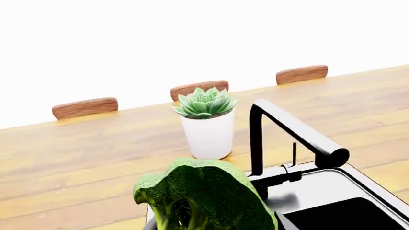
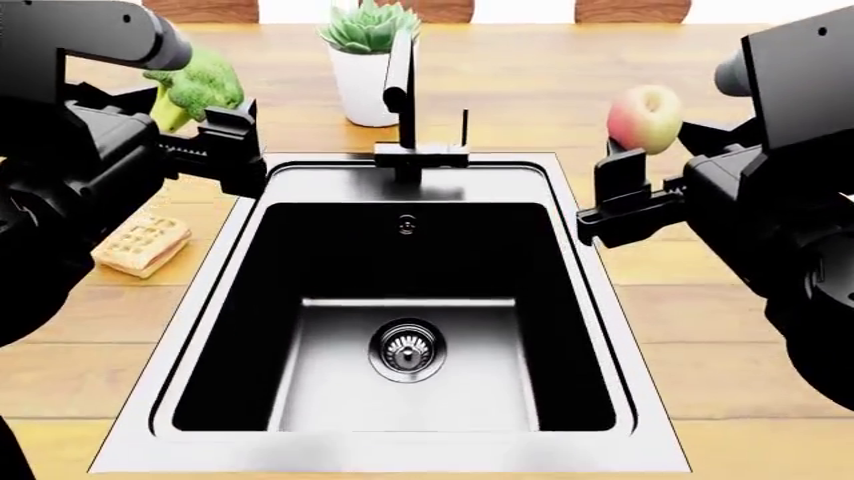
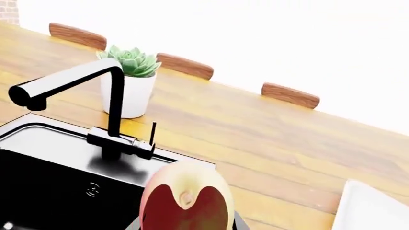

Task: Pick up the fruits and vegetables and place them in the sink. Turn on the sink faucet to wash them. Then turn the sink off and put them in the tray.

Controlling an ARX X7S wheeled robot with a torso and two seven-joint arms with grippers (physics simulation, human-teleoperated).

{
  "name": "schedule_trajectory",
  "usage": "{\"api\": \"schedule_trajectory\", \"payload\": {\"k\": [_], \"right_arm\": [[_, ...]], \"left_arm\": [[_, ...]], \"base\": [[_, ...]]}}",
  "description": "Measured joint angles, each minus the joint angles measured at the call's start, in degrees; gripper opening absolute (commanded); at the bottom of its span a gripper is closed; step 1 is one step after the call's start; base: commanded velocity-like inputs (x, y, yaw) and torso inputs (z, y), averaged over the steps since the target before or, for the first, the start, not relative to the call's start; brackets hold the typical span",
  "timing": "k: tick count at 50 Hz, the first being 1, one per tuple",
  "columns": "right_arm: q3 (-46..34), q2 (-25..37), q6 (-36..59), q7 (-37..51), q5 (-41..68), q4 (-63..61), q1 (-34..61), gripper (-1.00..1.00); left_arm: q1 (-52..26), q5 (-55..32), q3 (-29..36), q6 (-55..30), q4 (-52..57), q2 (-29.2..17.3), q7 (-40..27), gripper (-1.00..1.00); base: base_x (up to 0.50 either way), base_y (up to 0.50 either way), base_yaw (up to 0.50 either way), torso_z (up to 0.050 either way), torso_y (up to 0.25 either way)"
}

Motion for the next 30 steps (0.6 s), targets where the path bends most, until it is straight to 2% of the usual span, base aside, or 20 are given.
{"api": "schedule_trajectory", "payload": {"k": [7, 17, 30], "right_arm": [[-0.04, -0.26, 0.43, -0.03, -0.02, 0.28, -0.07, -1.00], [-0.78, -1.43, -0.08, -0.34, -1.17, 0.34, -1.92, -1.00], [-1.85, -3.43, -1.43, -0.87, -2.90, 0.45, -4.95, -1.00]], "left_arm": [[0.04, -0.23, 1.17, 0.87, -0.58, -0.76, -0.02, -1.00], [2.72, 0.32, 3.04, 3.12, -0.73, -1.65, 1.10, -1.00], [11.31, 4.29, 8.59, 8.43, -0.18, -1.87, 5.55, -1.00]], "base": [[0.44, 0.00, 0.00, 0.000, 0.002], [0.00, 0.00, 0.00, 0.000, 0.001], [0.00, 0.00, 0.00, 0.000, 0.001]]}}
